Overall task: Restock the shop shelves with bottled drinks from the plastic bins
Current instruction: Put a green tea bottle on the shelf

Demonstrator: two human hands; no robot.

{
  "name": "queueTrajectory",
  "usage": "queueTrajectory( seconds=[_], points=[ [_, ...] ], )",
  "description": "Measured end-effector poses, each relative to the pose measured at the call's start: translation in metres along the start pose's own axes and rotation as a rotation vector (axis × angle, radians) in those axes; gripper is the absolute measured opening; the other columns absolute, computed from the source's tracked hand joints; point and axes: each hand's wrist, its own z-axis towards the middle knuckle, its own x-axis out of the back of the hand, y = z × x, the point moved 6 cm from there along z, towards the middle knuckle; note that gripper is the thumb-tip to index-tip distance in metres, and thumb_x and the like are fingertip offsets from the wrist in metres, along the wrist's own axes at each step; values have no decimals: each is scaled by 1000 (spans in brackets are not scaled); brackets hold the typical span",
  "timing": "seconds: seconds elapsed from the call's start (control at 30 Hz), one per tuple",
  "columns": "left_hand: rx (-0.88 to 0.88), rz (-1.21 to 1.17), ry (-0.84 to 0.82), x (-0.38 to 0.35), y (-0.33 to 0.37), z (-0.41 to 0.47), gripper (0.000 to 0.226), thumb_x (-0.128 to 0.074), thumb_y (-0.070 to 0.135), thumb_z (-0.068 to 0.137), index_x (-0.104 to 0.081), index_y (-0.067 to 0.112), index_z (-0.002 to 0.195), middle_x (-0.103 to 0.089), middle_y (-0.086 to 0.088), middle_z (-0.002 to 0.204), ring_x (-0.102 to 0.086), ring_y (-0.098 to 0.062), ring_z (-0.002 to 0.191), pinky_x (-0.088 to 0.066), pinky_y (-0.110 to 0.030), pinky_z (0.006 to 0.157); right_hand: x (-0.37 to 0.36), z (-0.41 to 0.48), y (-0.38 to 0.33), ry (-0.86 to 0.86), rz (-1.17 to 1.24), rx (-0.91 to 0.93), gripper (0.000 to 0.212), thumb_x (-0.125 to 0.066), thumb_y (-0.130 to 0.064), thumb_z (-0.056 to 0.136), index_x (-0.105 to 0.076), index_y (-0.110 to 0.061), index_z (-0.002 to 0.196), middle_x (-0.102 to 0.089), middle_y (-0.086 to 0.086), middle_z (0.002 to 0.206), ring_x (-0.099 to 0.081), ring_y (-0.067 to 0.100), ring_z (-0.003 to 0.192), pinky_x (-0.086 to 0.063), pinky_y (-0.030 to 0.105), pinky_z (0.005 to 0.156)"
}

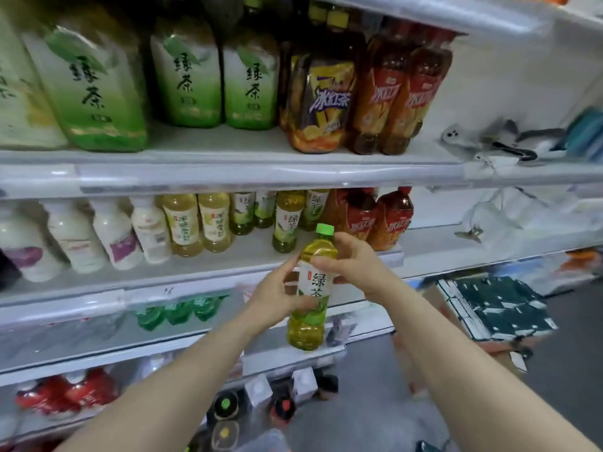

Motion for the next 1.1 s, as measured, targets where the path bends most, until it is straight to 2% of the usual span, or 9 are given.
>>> queueTrajectory(
  seconds=[0.13,0.27,0.37,0.47,0.63,0.7,0.8,0.97,1.1],
  points=[
    [-14,7,31,-6,-7,48,90,-82,7,76,-35,31,148,-64,6,123,-60,-11,116,-50,-40,102,19,46,9,62,-90,84,46,-87,-24,74,-65,-27,114,-76,-6,103,-72,16,99,-59,44,87],
    [-41,72,77,-3,-12,85,80,-78,10,80,-39,28,148,-57,7,134,-53,-15,125,-44,-38,107,29,92,13,102,-124,139,65,-86,-46,58,-62,-34,118,-75,-6,108,-71,16,102,-59,49,90],
    [-78,106,111,-3,-11,105,80,-75,6,83,-35,23,150,-51,2,139,-53,-15,124,-46,-32,102,41,112,6,168,-165,174,74,-88,-40,67,-57,-28,134,-71,-5,119,-67,15,110,-55,43,98],
    [-68,90,132,-6,-12,121,73,-74,4,83,-40,17,147,-54,-1,138,-56,-14,120,-45,-26,98,47,125,3,181,-196,208,66,-85,-25,78,-56,-23,138,-68,-6,121,-63,12,113,-50,31,99],
    [-47,10,106,-14,-18,137,51,-69,-1,86,-46,26,122,-62,15,113,-61,-1,103,-47,-15,87,45,144,10,209,-156,232,58,-83,-20,81,-57,-28,133,-68,-6,118,-63,17,112,-50,41,104],
    [-37,-1,114,-14,-21,143,48,-69,1,87,-46,27,120,-60,16,112,-59,2,101,-47,-19,91,42,152,12,213,-142,248,57,-82,-19,82,-57,-27,133,-68,-4,119,-63,18,113,-50,42,104],
    [-29,-25,116,-14,-23,151,51,-65,-2,89,-42,28,123,-59,8,119,-58,-8,111,-46,-32,103,38,159,18,221,-143,264,61,-82,-24,80,-55,-28,135,-67,-1,124,-63,22,115,-51,46,103],
    [-61,-33,112,-17,-27,158,59,-61,-7,89,-37,35,123,-56,3,127,-54,-13,121,-44,-31,105,33,165,28,224,-172,265,73,-76,-20,86,-42,-33,150,-64,1,131,-60,23,121,-49,40,106],
    [-81,-53,115,-18,-32,160,76,-58,-13,88,-28,29,145,-52,1,136,-54,-7,121,-44,-26,105,26,161,48,261,-214,247,80,-67,-9,92,-27,-35,156,-65,4,132,-61,25,121,-49,39,104]
  ],
)
